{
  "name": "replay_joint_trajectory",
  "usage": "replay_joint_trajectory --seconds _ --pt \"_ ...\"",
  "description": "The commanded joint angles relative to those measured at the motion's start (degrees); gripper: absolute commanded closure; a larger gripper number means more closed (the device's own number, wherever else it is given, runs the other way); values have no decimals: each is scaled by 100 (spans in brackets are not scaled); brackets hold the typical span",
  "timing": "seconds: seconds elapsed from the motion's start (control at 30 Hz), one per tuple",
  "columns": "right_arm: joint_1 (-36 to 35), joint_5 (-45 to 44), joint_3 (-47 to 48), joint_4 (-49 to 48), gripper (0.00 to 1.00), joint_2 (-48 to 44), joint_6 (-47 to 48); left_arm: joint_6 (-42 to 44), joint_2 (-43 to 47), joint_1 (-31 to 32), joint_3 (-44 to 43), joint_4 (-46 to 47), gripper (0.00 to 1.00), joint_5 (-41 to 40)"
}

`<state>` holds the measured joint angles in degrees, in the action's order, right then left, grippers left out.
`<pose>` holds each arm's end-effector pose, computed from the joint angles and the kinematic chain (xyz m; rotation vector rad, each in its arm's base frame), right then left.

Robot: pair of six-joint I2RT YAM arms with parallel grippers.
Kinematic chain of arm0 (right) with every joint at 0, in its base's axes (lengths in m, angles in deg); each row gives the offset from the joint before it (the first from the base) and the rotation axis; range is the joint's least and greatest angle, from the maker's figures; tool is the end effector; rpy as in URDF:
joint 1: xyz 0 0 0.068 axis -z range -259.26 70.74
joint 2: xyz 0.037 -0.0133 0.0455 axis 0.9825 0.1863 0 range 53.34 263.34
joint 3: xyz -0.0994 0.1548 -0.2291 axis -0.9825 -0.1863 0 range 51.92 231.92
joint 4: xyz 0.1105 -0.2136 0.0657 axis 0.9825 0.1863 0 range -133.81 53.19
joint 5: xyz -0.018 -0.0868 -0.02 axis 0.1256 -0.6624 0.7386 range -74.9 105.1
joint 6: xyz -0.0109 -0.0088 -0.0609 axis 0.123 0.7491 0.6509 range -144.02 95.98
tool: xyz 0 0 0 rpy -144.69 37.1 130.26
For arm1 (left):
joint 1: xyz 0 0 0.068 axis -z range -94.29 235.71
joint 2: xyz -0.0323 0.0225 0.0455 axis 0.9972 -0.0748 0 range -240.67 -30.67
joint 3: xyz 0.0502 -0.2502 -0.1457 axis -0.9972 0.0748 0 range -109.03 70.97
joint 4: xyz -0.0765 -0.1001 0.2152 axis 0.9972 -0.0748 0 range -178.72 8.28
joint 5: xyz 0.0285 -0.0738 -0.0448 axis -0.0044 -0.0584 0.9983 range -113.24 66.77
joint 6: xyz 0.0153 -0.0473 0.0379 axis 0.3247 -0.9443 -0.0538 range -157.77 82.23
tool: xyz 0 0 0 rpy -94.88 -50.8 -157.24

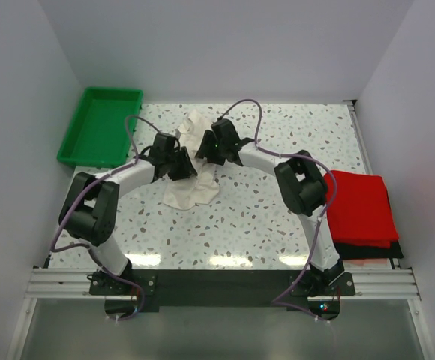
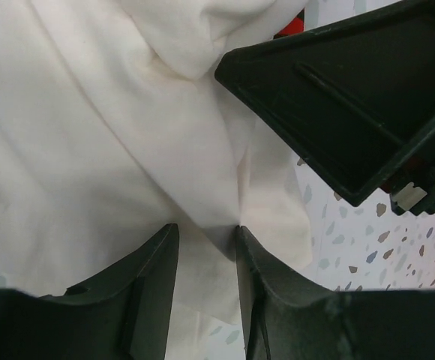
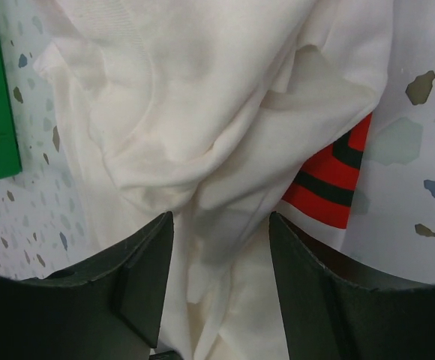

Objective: Fold and stack the t-shirts
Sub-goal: Flatten the tshirt out

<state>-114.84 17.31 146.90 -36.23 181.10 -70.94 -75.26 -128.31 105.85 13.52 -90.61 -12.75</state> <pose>0.4178 0.3011 0.1853 0.2162 2.3944 0.7680 0.3285 -0.1298 0.2014 -0.2951 2.5066 -0.6562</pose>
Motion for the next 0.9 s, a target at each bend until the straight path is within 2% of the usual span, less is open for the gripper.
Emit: replay_joint_trajectory --seconds 0.0,0.1,0.27,0.4,0.43,0.5,0.53,0.63,0.8,0.87 --pt "-11 156 162 -213 43 82 -265 -135 -70 60 -152 405 60 33" --pt "-11 139 109 -177 43 73 -301 -170 -44 60 -135 423 65 -63" --pt "-11 173 64 -292 45 73 -380 -170 140 60 -100 370 84 -239" --pt "-20 323 319 -265 60 275 -432 -153 228 51 -126 282 97 -301" --pt "-29 323 337 -256 69 293 -450 -144 246 51 -126 265 99 -327" --pt "-20 297 346 -221 76 293 -468 -144 342 51 -135 212 100 -424" --pt "-20 288 346 -204 86 284 -468 -144 386 43 -135 168 100 -459" --pt "6 209 285 -107 100 101 -459 -100 571 8 -187 10 100 -582" --pt "208 -54 -92 164 100 -646 -117 23 1071 -396 -398 -464 100 -723" --pt "366 -204 -329 305 100 -1173 147 67 1370 -747 -477 -579 100 -679"
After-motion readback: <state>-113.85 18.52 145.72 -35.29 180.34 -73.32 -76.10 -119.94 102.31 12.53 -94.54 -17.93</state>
